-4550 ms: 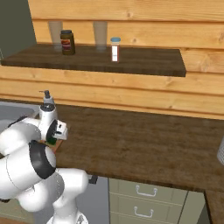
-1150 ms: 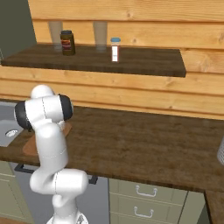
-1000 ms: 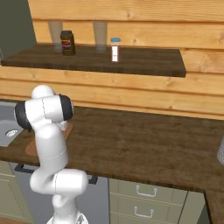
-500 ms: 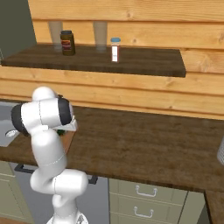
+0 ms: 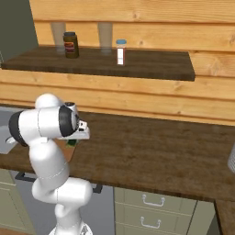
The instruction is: Pick up the sponge from the counter and clean the cutting board by briefly scrubbing or pressing down on the cutting board. Once finished, release the sponge.
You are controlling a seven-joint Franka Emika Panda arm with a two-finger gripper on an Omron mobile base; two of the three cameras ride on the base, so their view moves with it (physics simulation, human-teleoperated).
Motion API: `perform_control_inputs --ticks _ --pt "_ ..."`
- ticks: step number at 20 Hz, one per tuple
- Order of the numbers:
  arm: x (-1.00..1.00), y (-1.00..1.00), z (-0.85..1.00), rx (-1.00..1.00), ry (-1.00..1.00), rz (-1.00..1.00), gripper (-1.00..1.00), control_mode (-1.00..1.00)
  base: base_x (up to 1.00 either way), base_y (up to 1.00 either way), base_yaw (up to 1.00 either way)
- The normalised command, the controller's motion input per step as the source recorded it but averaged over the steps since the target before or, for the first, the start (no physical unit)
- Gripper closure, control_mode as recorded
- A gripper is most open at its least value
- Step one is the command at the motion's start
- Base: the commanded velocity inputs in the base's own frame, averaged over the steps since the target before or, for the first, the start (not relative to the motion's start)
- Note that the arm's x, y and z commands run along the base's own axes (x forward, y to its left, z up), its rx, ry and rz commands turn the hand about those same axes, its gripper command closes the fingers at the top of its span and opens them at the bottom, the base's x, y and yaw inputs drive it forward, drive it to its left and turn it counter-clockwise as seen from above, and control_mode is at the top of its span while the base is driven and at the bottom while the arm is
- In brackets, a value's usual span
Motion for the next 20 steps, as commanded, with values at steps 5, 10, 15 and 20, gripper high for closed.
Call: perform_control_inputs --ticks 5,10,15,20 --pt "-0.59 0.77 -0.04 -0.02 -0.06 0.13 1.00 -1.00 0.00 0.00 0.00" --pt "-0.29 0.71 -0.04 0.01 -0.05 -0.02 1.00 -1.00 0.00 0.00 0.00" --pt "-0.19 0.62 -0.22 0.04 -0.01 0.00 1.00 -1.00 0.00 0.00 0.00" --pt "-0.29 0.65 -0.36 0.11 0.00 0.00 1.00 -1.00 0.00 0.00 0.00"
